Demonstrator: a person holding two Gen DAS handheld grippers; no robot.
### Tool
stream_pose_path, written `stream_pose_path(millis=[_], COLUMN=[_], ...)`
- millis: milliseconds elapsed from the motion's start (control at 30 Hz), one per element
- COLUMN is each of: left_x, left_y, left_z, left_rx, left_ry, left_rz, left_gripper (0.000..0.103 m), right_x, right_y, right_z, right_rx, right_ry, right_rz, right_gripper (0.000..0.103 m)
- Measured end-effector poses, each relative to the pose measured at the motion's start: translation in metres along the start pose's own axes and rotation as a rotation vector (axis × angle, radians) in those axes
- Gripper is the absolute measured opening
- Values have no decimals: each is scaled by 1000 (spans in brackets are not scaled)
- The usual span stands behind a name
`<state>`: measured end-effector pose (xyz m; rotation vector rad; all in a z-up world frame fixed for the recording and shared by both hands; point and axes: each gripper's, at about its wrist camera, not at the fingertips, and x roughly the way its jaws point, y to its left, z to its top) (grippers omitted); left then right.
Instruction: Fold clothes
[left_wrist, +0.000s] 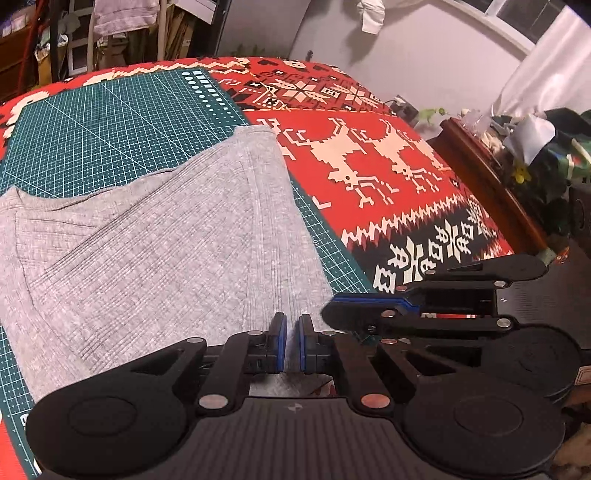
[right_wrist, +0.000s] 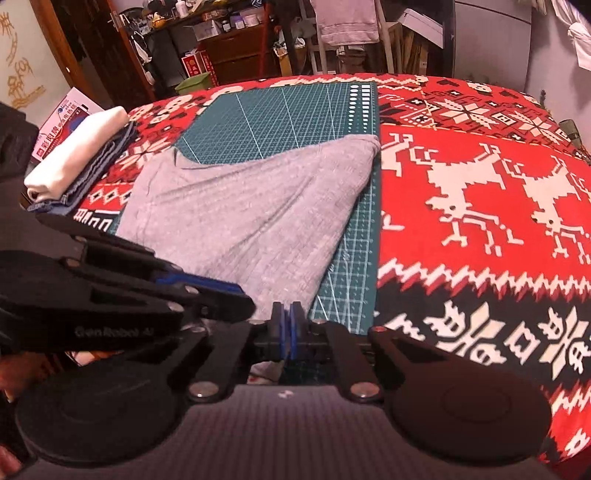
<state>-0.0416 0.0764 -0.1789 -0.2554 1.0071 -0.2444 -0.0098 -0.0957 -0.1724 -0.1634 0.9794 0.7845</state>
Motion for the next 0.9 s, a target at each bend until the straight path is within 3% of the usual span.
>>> stream_pose_path(millis=[833, 867, 900], left_x=[-12, -13, -15], left_y=[-21, -22, -22], left_z=[-25, -26, -26], left_rx=[24, 23, 21], left_ry=[3, 0, -3], left_rz=[-4, -3, -3], left_gripper=[5, 5, 6], right_x=[-26, -29, -32], right_y=[-3, -2, -2], right_z=[-21, -20, -18], right_rx=[31, 34, 35], right_ry=[23, 17, 12], right_rz=[5, 10, 13], right_gripper=[4, 5, 13])
